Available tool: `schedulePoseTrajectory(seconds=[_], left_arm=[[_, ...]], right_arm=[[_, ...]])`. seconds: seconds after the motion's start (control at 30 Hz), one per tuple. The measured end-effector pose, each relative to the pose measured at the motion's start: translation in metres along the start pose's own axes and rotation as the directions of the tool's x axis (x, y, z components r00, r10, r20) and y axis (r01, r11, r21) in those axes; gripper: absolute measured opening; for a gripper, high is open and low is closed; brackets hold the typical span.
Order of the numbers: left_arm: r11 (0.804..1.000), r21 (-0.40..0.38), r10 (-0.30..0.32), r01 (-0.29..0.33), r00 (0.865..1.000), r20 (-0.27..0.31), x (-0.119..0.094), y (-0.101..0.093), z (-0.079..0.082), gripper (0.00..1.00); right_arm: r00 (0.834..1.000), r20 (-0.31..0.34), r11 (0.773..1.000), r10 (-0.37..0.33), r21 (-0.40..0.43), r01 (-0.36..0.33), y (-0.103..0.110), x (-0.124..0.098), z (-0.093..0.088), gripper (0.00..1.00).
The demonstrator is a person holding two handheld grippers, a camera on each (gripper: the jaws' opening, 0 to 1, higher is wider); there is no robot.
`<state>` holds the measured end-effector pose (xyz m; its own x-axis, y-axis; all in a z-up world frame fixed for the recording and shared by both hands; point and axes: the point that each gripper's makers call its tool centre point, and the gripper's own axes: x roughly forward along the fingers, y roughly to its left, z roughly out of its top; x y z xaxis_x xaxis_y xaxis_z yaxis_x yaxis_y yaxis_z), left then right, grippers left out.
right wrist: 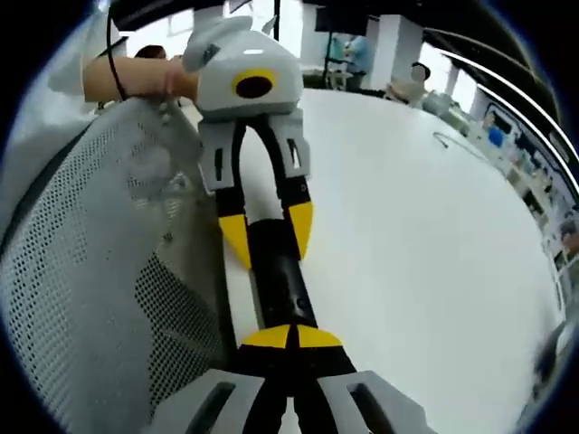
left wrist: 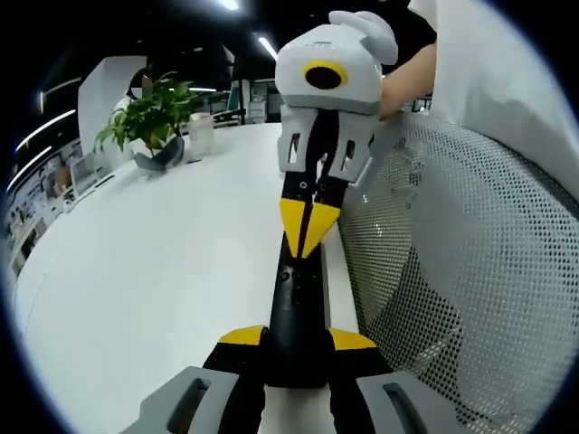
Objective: Press the specified remote control buttons in sequence, fully releasing each button before pressing the next.
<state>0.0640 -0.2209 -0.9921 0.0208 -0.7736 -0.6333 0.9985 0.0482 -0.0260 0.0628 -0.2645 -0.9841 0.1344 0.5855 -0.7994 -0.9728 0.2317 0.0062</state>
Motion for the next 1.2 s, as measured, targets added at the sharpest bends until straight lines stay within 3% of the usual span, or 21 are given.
schedulePoseTrajectory(seconds=[0.33,0.53,0.7,0.87,0.97,1.07,1.2], left_arm=[[1.000,0.001,-0.001,0.001,1.000,0.000,0.000,0.000,0.000,0.24],[1.000,0.008,-0.002,0.002,1.000,-0.005,0.001,0.000,0.000,0.24],[1.000,0.005,-0.001,0.001,1.000,-0.009,0.001,0.000,0.000,0.24],[1.000,-0.002,0.002,-0.002,1.000,-0.008,0.001,0.000,0.000,0.24],[1.000,-0.008,0.002,-0.002,1.000,-0.004,0.001,0.000,0.001,0.24],[1.000,-0.008,0.003,-0.003,1.000,-0.004,0.001,0.000,0.001,0.24],[1.000,-0.005,0.000,0.000,1.000,-0.002,0.001,0.000,0.000,0.24]], right_arm=[[0.998,-0.059,0.991,-0.005,-0.131,-0.003,0.002,0.004,0.001,0.00],[0.992,-0.111,0.969,-0.052,-0.247,0.024,0.001,0.008,0.003,0.00],[0.990,-0.120,0.980,-0.068,-0.192,0.044,-0.003,0.008,0.004,0.00],[0.997,-0.042,0.995,-0.064,-0.080,0.061,-0.002,0.006,0.007,0.00],[1.000,-0.023,0.999,-0.007,-0.039,0.007,0.015,0.008,0.010,0.00],[0.997,-0.054,0.990,-0.049,-0.138,0.041,0.018,0.010,0.010,0.00],[0.997,-0.059,0.990,-0.039,-0.140,0.031,0.016,0.011,0.011,0.00]])
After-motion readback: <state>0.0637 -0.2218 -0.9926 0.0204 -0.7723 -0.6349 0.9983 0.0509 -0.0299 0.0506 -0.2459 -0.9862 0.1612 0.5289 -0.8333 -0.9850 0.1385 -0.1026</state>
